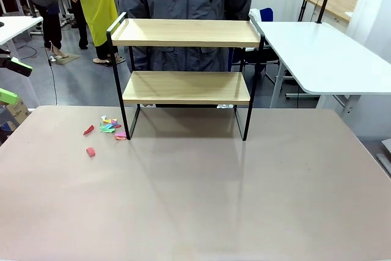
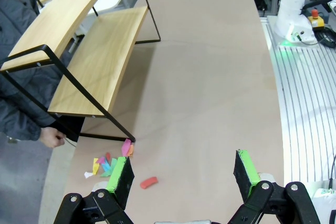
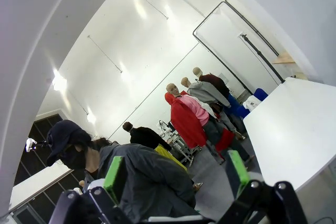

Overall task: Clean the shelf.
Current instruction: Hand the Duster back to the human.

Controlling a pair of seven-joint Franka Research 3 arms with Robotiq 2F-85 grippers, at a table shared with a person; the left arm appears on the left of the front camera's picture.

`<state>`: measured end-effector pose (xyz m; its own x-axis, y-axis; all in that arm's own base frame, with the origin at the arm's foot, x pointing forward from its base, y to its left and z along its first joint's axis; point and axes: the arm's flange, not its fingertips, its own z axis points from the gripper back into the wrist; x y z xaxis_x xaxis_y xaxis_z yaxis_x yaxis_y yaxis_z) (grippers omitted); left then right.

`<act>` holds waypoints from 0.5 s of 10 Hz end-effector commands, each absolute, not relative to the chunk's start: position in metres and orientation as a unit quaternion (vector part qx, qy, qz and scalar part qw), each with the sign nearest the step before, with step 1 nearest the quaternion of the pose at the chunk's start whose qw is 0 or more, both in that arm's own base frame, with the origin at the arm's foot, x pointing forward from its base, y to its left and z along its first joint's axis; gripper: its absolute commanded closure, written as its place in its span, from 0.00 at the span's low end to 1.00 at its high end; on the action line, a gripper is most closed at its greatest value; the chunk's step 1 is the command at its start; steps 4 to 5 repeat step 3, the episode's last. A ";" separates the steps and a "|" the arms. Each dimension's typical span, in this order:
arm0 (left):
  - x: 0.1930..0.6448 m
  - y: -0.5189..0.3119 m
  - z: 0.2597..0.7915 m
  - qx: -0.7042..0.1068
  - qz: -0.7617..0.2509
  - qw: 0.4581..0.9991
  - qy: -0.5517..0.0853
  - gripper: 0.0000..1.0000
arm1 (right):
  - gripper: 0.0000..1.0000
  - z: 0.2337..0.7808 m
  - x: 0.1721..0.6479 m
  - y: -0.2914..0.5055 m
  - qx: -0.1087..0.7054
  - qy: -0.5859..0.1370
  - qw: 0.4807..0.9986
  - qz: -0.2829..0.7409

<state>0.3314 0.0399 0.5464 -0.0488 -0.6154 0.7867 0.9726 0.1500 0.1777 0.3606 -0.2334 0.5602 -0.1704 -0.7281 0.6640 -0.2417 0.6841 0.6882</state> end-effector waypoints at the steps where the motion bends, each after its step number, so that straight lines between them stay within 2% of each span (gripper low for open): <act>1: 0.333 0.039 0.546 -0.233 -0.612 0.641 -0.402 0.00 | 0.00 0.560 0.359 -0.232 0.328 -0.735 0.552 -0.218; 5: 0.333 0.039 0.546 -0.233 -0.612 0.641 -0.402 0.00 | 0.00 0.560 0.359 -0.232 0.328 -0.735 0.552 -0.218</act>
